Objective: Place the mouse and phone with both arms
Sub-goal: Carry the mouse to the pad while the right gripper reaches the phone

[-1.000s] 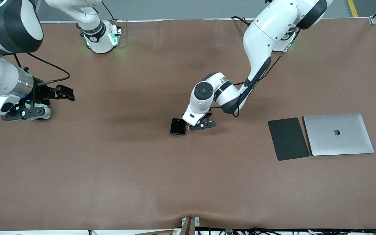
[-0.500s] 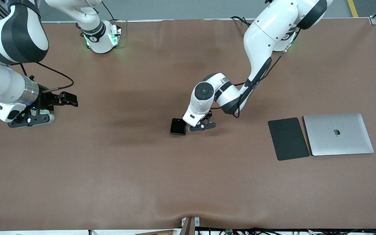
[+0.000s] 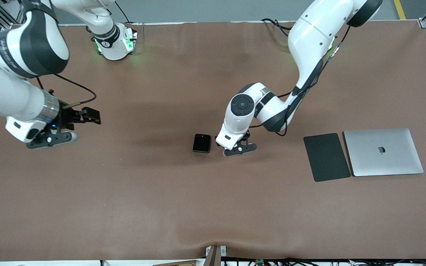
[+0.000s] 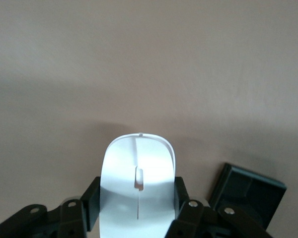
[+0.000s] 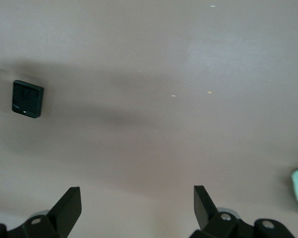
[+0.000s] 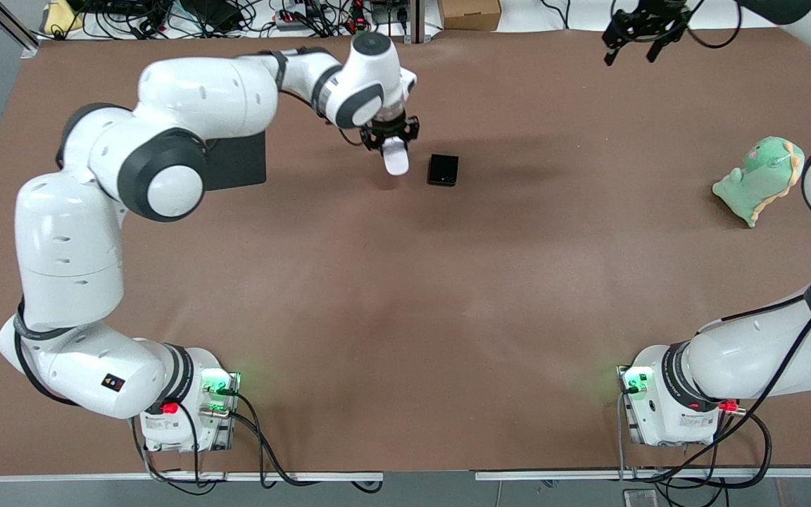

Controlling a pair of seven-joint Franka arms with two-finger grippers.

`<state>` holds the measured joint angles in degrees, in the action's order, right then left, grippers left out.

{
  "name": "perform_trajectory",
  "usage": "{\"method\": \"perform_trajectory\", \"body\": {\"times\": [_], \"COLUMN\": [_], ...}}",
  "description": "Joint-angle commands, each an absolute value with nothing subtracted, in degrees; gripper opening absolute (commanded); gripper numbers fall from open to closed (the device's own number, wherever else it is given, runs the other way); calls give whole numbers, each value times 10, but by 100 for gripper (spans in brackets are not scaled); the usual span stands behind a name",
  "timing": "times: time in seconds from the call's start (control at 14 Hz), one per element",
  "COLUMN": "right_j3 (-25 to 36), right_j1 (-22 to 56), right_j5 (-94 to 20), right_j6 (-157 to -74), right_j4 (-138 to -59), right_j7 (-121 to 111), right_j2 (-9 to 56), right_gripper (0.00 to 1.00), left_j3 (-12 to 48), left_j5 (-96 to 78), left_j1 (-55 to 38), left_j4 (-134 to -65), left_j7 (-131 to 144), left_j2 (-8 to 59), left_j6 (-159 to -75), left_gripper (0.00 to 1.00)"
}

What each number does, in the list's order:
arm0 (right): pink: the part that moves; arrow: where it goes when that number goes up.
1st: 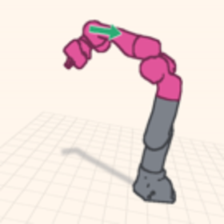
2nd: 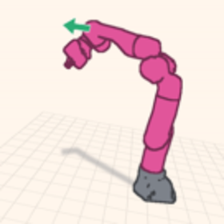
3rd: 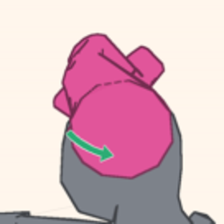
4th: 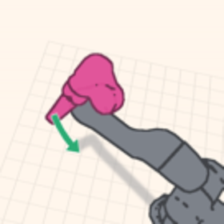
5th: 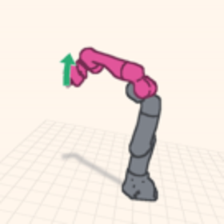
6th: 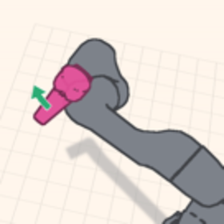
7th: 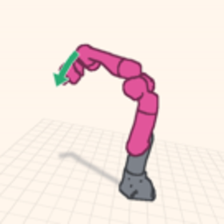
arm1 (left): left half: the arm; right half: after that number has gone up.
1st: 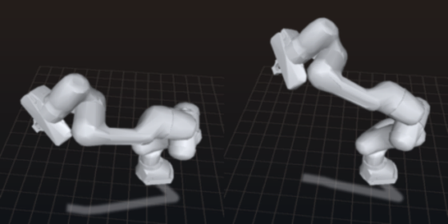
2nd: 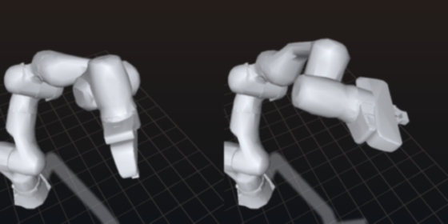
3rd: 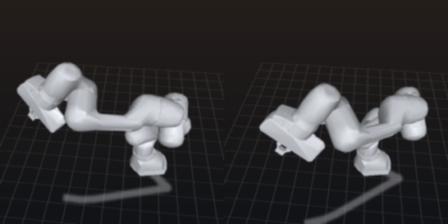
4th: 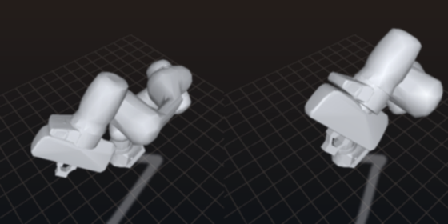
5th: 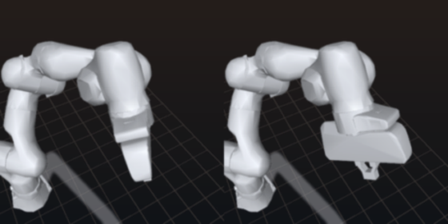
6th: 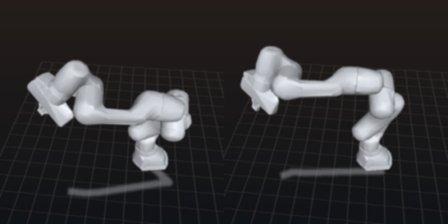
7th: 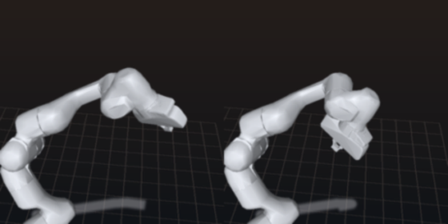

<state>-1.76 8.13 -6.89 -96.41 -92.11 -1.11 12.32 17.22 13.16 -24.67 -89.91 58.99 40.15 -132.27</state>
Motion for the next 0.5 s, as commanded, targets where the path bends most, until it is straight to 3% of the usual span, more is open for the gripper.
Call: {"method": "perform_trajectory", "body": {"times": [0.0, 0.29, 0.43], "right_j3": [-14, -14, -14], "right_j1": [102, 156, 170], "right_j5": [-104, -107, -107], "right_j6": [-1004, -1095, -1101], "right_j4": [-911, -899, -897], "right_j7": [33, 92, 119], "right_j2": [168, 228, 234], "right_gripper": [100, 100, 100], "left_j3": [176, 180, 181], "left_j5": [146, 142, 137], "left_j1": [-211, -149, -117], "left_j4": [-921, -932, -940], "left_j7": [547, 466, 426], "left_j2": [344, 298, 284], "left_j6": [-1272, -1219, -1219], "left_gripper": [53, 54, 54]}}
